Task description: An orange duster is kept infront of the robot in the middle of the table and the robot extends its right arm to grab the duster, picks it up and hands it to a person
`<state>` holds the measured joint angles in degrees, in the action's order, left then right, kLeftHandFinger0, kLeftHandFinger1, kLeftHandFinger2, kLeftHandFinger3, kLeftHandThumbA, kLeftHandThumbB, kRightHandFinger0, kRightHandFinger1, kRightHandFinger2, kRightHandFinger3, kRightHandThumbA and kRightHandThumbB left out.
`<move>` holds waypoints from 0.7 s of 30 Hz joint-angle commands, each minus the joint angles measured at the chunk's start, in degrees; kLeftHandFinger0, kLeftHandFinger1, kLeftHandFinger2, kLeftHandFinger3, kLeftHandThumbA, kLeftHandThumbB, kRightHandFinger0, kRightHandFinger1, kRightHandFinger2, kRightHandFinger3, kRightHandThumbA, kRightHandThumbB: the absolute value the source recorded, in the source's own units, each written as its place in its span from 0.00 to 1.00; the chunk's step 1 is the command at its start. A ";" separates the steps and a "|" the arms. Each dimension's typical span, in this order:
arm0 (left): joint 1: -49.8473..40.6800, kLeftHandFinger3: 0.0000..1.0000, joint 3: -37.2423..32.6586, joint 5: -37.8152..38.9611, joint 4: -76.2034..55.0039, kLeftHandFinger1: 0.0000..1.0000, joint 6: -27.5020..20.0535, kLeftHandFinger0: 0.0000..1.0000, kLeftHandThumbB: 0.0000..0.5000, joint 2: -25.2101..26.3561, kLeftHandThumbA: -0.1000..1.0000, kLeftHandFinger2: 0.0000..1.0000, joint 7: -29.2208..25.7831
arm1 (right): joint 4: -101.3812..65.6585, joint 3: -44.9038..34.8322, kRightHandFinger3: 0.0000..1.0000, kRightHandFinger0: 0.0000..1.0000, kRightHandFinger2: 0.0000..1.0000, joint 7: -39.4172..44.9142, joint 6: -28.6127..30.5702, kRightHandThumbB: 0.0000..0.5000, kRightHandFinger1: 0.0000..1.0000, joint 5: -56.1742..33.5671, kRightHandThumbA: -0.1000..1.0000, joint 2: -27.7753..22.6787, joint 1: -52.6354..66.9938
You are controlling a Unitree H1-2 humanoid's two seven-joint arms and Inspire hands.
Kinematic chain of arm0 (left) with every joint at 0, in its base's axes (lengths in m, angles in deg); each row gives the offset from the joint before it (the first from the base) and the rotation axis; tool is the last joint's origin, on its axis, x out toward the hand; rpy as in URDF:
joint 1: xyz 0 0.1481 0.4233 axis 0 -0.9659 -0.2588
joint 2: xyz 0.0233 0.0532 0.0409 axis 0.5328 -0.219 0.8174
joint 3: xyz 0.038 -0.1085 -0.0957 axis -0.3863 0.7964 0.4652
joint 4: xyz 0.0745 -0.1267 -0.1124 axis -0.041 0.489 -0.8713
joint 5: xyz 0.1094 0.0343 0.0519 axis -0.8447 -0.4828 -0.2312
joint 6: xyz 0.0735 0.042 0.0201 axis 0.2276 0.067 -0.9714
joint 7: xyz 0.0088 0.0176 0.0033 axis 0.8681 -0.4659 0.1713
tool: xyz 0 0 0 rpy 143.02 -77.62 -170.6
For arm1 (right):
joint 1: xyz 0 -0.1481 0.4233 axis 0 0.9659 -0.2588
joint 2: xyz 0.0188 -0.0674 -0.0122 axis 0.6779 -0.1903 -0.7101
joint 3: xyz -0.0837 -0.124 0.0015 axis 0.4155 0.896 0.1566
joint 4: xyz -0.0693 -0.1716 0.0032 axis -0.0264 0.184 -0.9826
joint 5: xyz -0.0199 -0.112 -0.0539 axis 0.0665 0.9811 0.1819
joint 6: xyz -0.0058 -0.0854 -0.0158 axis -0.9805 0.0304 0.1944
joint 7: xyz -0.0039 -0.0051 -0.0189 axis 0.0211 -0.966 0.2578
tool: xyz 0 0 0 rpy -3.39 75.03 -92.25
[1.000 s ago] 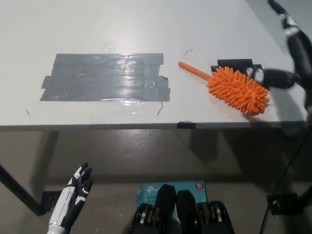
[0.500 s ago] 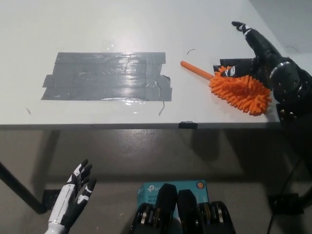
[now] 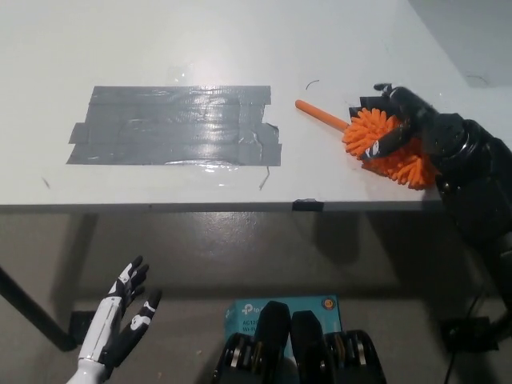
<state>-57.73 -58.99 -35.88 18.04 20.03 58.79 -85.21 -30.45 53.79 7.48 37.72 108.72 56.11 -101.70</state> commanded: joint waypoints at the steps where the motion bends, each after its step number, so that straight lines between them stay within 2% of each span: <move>1: 0.73 1.00 0.73 -0.37 -1.58 1.00 0.04 1.00 0.35 0.09 0.75 1.00 -0.73 | 0.61 -0.85 1.00 1.00 1.00 0.54 -0.58 0.92 1.00 -0.85 1.00 -0.08 -4.15; 4: 1.02 1.00 0.65 -1.27 -1.63 1.00 0.06 1.00 0.35 0.32 0.76 1.00 -0.86 | 2.74 -0.19 1.00 1.00 1.00 1.00 -0.58 0.83 1.00 -0.72 1.00 0.00 -4.22; 9: 1.25 1.00 0.86 -0.72 -1.42 1.00 0.01 1.00 0.37 0.18 0.75 1.00 -0.59 | 7.96 -0.52 1.00 1.00 1.00 1.68 0.18 0.77 1.00 -3.20 1.00 0.10 -5.16; 11: 1.51 1.00 0.92 -0.72 -1.40 1.00 -0.08 1.00 0.36 0.30 0.74 1.00 -0.51 | 10.39 -0.02 1.00 1.00 1.00 3.58 1.00 0.71 1.00 -3.80 1.00 -0.15 -6.06; 13: 1.57 1.00 0.98 -0.76 -1.31 1.00 -0.19 1.00 0.36 0.26 0.74 1.00 -0.56 | 12.84 3.47 1.00 1.00 1.00 6.97 3.53 0.70 1.00 -2.09 1.00 -1.10 -7.46; 14: 1.54 1.00 1.00 -0.69 -1.40 1.00 0.05 1.00 0.33 0.23 0.73 1.00 -0.46 | 14.71 4.10 1.00 1.00 1.00 9.97 4.31 0.59 1.00 -2.80 0.99 -1.38 -8.60; 15: 1.55 1.00 1.00 -0.78 -1.39 1.00 0.05 1.00 0.32 0.23 0.73 1.00 -0.47 | 15.37 4.75 1.00 1.00 1.00 10.69 4.35 0.55 1.00 -2.79 0.83 -1.47 -9.05; 16: 1.56 1.00 0.99 -0.90 -1.36 1.00 0.02 1.00 0.31 0.23 0.73 1.00 -0.50 | 15.93 5.50 1.00 1.00 1.00 11.23 4.32 0.54 1.00 -2.62 0.76 -1.56 -9.44; 17: 1.56 1.00 1.01 -0.82 -1.21 1.00 -0.20 1.00 0.29 0.23 0.72 1.00 -0.47 | 16.06 6.15 0.99 1.00 1.00 10.92 1.81 0.61 1.00 -2.08 0.32 -1.26 -9.73; 18: 1.71 1.00 1.03 -0.96 -1.12 1.00 -0.07 1.00 0.27 0.25 0.71 1.00 -0.54 | 16.01 6.99 0.92 1.00 1.00 10.65 0.90 0.52 1.00 -1.47 0.17 -1.13 -9.72; 19: 1.90 1.00 1.04 -1.11 -1.06 1.00 0.11 1.00 0.27 0.27 0.71 1.00 -0.61 | 16.42 8.08 0.90 1.00 0.99 10.73 1.00 0.54 1.00 -0.70 0.15 -1.12 -9.94; 20: 2.11 1.00 0.98 -1.44 -1.04 1.00 0.27 1.00 0.27 0.31 0.71 1.00 -0.69 | 16.73 10.18 0.98 0.80 0.82 11.21 1.16 0.39 0.79 0.97 0.12 -1.27 -10.18; 21: 2.20 1.00 0.97 -1.41 -0.99 1.00 0.12 1.00 0.27 0.34 0.72 1.00 -0.64 | 17.71 13.23 1.00 0.44 0.59 11.55 1.47 0.30 0.43 3.33 0.04 -1.16 -10.52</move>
<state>-56.66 -58.29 -36.42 17.97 20.55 58.80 -85.20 -15.02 61.16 14.37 39.25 107.78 55.41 -109.43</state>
